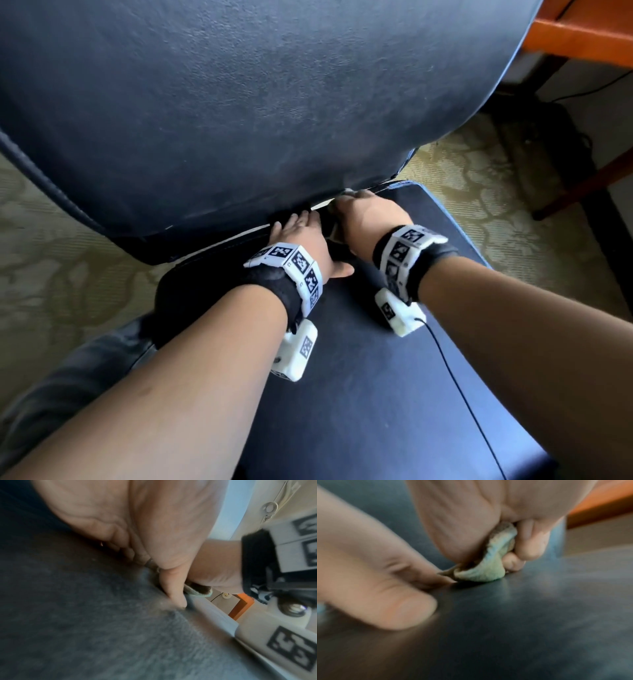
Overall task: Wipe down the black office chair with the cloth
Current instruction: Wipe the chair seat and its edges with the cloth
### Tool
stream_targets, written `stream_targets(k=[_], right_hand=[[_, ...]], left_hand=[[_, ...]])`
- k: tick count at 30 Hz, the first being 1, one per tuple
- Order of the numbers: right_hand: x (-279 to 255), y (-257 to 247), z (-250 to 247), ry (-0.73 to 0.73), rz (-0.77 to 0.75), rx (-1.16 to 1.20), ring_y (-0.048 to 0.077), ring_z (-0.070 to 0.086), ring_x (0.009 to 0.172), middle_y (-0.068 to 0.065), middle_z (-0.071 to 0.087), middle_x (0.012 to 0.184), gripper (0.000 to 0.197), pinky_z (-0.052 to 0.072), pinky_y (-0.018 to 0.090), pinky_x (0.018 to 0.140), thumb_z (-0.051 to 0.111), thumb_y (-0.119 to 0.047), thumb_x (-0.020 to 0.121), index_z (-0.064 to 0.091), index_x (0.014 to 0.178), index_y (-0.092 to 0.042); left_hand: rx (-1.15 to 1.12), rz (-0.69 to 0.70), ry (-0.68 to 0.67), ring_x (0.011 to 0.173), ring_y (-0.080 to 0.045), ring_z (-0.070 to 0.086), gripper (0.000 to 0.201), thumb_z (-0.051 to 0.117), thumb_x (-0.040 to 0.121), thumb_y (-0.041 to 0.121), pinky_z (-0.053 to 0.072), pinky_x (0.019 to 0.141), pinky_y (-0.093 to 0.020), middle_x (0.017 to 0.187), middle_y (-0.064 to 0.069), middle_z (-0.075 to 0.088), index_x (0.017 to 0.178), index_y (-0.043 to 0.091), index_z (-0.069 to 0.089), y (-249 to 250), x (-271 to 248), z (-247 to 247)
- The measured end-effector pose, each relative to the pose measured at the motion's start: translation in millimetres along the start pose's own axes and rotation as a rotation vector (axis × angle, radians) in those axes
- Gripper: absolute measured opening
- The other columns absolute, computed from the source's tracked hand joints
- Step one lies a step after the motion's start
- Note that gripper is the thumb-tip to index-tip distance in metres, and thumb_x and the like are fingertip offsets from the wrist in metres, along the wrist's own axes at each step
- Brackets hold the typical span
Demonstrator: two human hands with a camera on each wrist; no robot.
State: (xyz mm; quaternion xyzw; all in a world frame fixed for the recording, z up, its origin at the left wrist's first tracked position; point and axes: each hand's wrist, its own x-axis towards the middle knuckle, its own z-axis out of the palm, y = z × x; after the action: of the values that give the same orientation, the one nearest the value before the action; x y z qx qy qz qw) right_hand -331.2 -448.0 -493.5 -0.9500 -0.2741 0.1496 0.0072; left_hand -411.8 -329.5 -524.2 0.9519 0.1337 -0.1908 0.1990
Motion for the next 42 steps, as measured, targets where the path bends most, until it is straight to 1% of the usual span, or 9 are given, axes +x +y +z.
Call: stream_targets(k=[4, 9, 13, 18, 21, 24, 32, 39, 42], right_hand=[[12.4, 29.8, -7.8, 0.088, 0.188, -0.001, 0.032, 0.064, 0.112, 0.009, 0.063, 0.124, 0.038, 0.054, 0.039, 0.093, 0.061, -0.051, 0.09, 0.063, 0.117, -0.024], [3.6, 14.3, 5.3, 0.041, -0.051, -0.011, 0.03, 0.062, 0.116, 0.004, 0.059, 0.127, 0.04, 0.052, 0.038, 0.095, 0.061, -0.047, 0.091, 0.059, 0.129, -0.032], [15.0, 22.5, -2.8, 0.091, 0.165, -0.038, 0.033, 0.063, 0.115, 0.008, 0.061, 0.129, 0.037, 0.052, 0.04, 0.094, 0.059, -0.043, 0.092, 0.062, 0.123, -0.024], [1.5, -12.0, 11.2, -0.008, -0.114, 0.034, 0.027, 0.06, 0.116, 0.005, 0.063, 0.122, 0.031, 0.049, 0.034, 0.094, 0.052, -0.033, 0.095, 0.061, 0.123, -0.025], [0.5, 34.6, -12.5, 0.049, 0.097, 0.081, 0.03, 0.065, 0.102, 0.006, 0.07, 0.112, 0.021, 0.051, 0.033, 0.083, 0.057, -0.043, 0.089, 0.063, 0.104, -0.028], [-12.8, 90.7, -10.9, 0.138, 0.256, 0.094, 0.033, 0.064, 0.102, 0.008, 0.069, 0.112, 0.029, 0.051, 0.034, 0.085, 0.054, -0.043, 0.094, 0.061, 0.12, -0.032], [6.3, 48.3, 10.5, 0.073, -0.009, 0.109, 0.024, 0.058, 0.112, -0.004, 0.058, 0.124, 0.048, 0.053, 0.042, 0.094, 0.034, -0.054, 0.088, 0.057, 0.126, -0.034], [34.7, 103.7, -13.2, 0.104, 0.275, -0.028, 0.035, 0.067, 0.098, 0.008, 0.066, 0.113, 0.033, 0.057, 0.044, 0.088, 0.058, -0.043, 0.083, 0.064, 0.112, -0.03], [29.6, 69.2, -0.5, 0.076, 0.103, 0.051, 0.033, 0.065, 0.103, 0.009, 0.065, 0.115, 0.033, 0.055, 0.039, 0.09, 0.06, -0.044, 0.088, 0.067, 0.115, -0.025]], left_hand=[[0.036, 0.01, -0.027, 0.162, -0.021, 0.008, 0.126, 0.074, 0.08, 0.072, 0.008, 0.13, -0.045, 0.176, -0.006, 0.011, 0.167, 0.01, 0.007, 0.7, -1.0, -0.1], [-0.011, 0.007, -0.003, 0.162, -0.021, 0.011, 0.125, 0.077, 0.077, 0.071, 0.008, 0.13, -0.045, 0.175, -0.005, 0.016, 0.166, 0.012, 0.012, -0.6, 1.8, 2.4], [0.019, 0.011, 0.016, 0.16, -0.022, 0.017, 0.124, 0.077, 0.076, 0.072, 0.012, 0.129, -0.045, 0.173, -0.005, 0.022, 0.165, 0.012, 0.016, 0.4, 3.5, 4.6], [-0.036, -0.016, 0.027, 0.158, -0.021, 0.021, 0.122, 0.08, 0.07, 0.071, 0.013, 0.129, -0.046, 0.169, -0.002, 0.03, 0.164, 0.019, 0.022, 1.2, 2.2, 1.0], [0.048, -0.045, -0.033, 0.161, -0.023, 0.014, 0.126, 0.079, 0.075, 0.07, 0.014, 0.13, -0.047, 0.174, -0.005, 0.017, 0.166, 0.012, 0.014, 4.9, -4.0, -9.9], [0.096, -0.079, -0.052, 0.157, -0.026, 0.025, 0.118, 0.08, 0.076, 0.067, 0.023, 0.127, -0.046, 0.169, -0.006, 0.029, 0.162, 0.01, 0.023, 20.2, 1.6, -22.8], [0.046, -0.014, -0.056, 0.157, -0.026, 0.023, 0.123, 0.086, 0.069, 0.065, 0.025, 0.127, -0.045, 0.169, -0.003, 0.027, 0.163, 0.018, 0.022, 56.4, 31.6, -10.9], [0.163, -0.012, -0.13, 0.162, -0.025, 0.007, 0.125, 0.075, 0.081, 0.07, 0.019, 0.129, -0.048, 0.175, -0.006, 0.008, 0.166, 0.009, 0.006, 54.3, 34.6, -9.0], [0.133, -0.01, -0.098, 0.161, -0.026, 0.012, 0.125, 0.078, 0.078, 0.068, 0.021, 0.129, -0.048, 0.174, -0.007, 0.014, 0.166, 0.01, 0.011, 51.8, 36.0, -7.6]])
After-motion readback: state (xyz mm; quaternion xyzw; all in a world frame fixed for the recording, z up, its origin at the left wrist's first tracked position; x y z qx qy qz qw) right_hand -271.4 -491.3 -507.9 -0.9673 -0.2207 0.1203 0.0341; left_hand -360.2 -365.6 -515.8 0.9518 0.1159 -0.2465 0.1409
